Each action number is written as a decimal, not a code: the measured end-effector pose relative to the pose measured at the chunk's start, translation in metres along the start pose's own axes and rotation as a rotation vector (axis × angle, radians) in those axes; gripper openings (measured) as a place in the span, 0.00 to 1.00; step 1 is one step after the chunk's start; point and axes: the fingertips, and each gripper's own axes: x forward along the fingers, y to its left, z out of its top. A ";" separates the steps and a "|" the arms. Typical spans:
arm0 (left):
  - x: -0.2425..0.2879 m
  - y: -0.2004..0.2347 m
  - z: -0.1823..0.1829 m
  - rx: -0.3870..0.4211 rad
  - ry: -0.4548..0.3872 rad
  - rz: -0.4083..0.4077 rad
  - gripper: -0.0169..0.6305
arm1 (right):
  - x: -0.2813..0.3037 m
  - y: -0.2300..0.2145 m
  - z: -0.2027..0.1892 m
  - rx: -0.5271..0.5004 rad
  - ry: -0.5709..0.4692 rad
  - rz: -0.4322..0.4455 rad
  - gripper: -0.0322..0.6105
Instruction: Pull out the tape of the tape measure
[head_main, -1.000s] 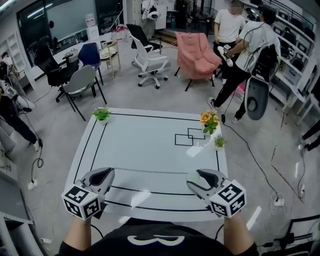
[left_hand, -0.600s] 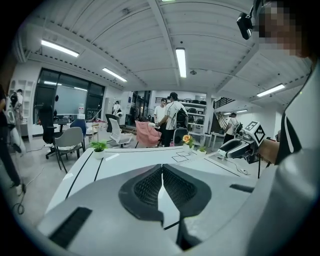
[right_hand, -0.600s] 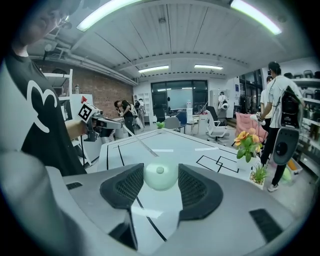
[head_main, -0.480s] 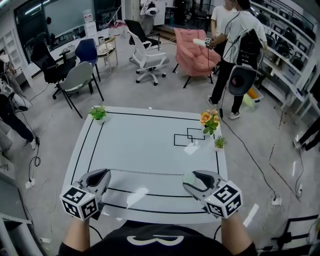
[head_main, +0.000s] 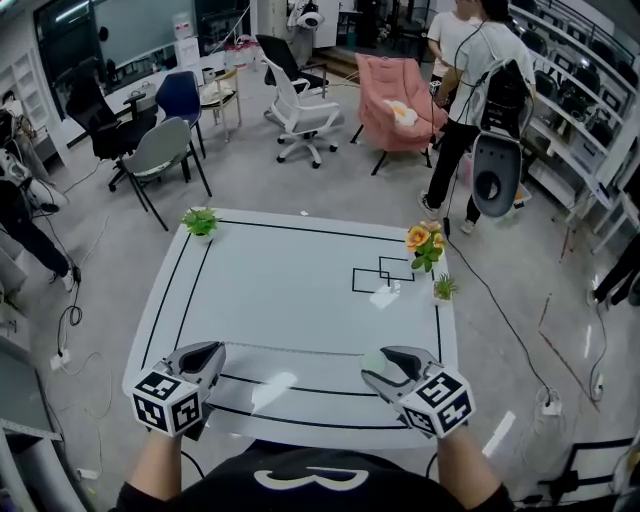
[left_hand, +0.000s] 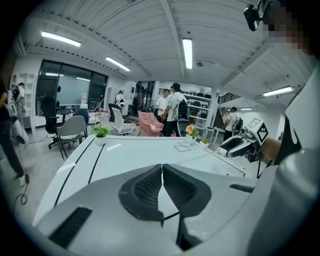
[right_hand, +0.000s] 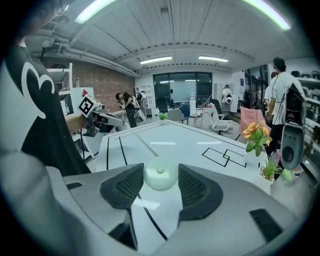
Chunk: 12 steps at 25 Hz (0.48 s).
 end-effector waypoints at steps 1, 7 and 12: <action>0.000 0.001 -0.004 -0.006 0.010 0.003 0.05 | 0.003 0.001 -0.003 0.002 0.009 0.004 0.39; 0.010 0.010 -0.035 -0.046 0.078 0.022 0.05 | 0.027 0.000 -0.027 0.005 0.078 0.023 0.39; 0.022 0.012 -0.063 -0.005 0.152 0.064 0.05 | 0.045 -0.005 -0.047 -0.034 0.152 -0.007 0.39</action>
